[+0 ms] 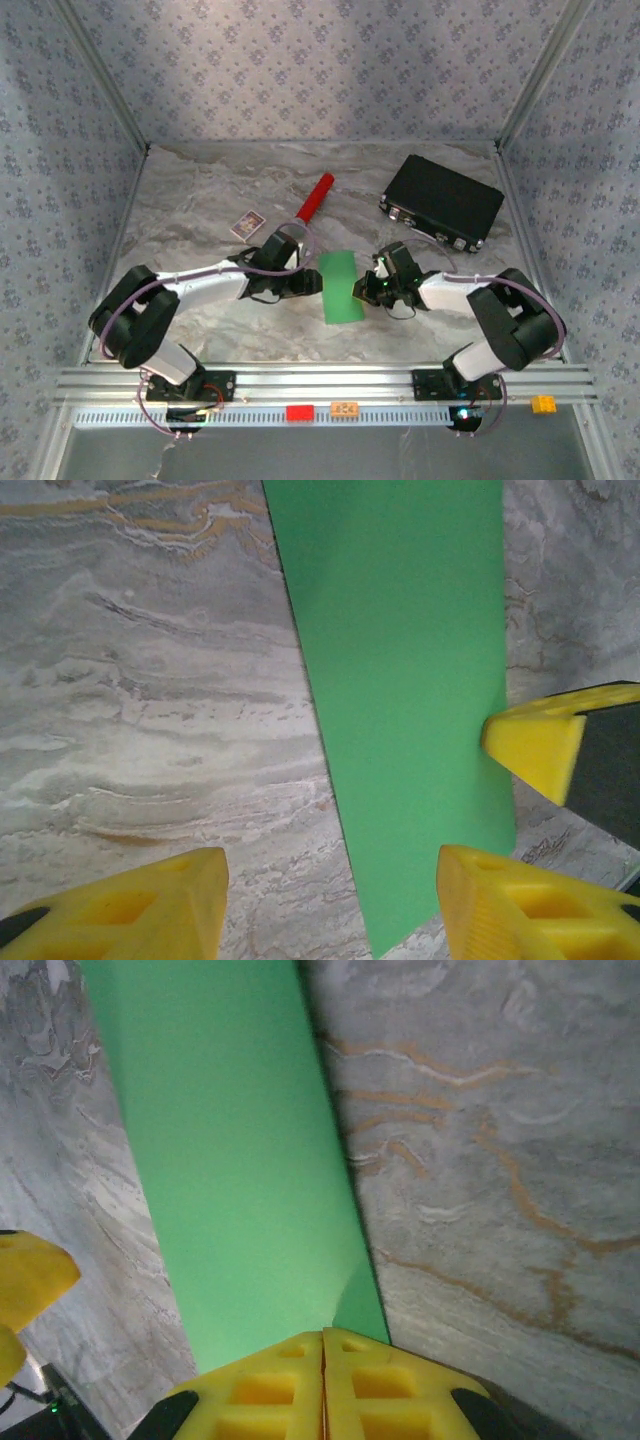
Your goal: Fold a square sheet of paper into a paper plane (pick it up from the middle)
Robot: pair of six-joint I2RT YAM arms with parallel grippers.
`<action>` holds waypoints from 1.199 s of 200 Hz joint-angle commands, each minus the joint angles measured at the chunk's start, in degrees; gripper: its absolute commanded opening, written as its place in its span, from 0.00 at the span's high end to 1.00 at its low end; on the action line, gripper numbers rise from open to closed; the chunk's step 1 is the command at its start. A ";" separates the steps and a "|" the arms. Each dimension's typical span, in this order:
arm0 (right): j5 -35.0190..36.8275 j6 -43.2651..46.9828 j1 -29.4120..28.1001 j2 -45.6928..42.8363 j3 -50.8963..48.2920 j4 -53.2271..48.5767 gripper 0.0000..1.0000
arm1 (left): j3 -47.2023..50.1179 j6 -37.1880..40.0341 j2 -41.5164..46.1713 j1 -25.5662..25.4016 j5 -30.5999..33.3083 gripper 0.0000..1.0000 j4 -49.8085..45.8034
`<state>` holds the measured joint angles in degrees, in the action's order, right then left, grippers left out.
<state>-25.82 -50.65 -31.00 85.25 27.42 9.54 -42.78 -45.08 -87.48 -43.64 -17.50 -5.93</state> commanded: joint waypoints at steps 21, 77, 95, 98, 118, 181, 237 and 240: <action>1.81 -5.02 0.13 2.14 -3.26 0.06 0.90 | -3.37 -1.33 -3.40 -0.39 -3.74 0.49 1.99; 3.41 -6.12 -0.11 0.50 -2.84 -2.46 0.90 | -5.16 -2.79 -7.89 -0.37 -5.95 0.59 2.68; 3.48 -6.08 -0.28 0.58 -2.63 -2.85 0.90 | -5.35 -3.12 -8.79 -0.35 -6.45 0.62 2.65; 3.50 -6.12 -0.28 0.56 -2.63 -2.86 0.90 | -5.42 -3.19 -8.88 -0.35 -6.44 0.63 2.68; 3.67 -6.17 -0.27 0.70 -2.85 -2.95 0.90 | -5.32 -3.69 -9.62 -0.39 -7.43 0.64 3.60; 4.11 -6.41 -0.22 1.15 -2.98 -3.06 0.90 | -5.38 -4.79 -11.99 -0.39 -9.14 0.68 5.08; 4.24 -6.67 -0.30 1.28 -3.08 -2.88 0.90 | -5.33 -5.16 -12.23 -0.40 -9.84 0.73 6.22; 4.35 -6.73 -0.35 1.34 -3.11 -2.86 0.90 | -5.28 -5.23 -12.21 -0.43 -9.90 0.73 6.42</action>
<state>-25.32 -56.42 -31.05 85.38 26.00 12.88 -47.00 -49.69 -97.97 -43.13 -24.71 -2.96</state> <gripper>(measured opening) 0.097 0.286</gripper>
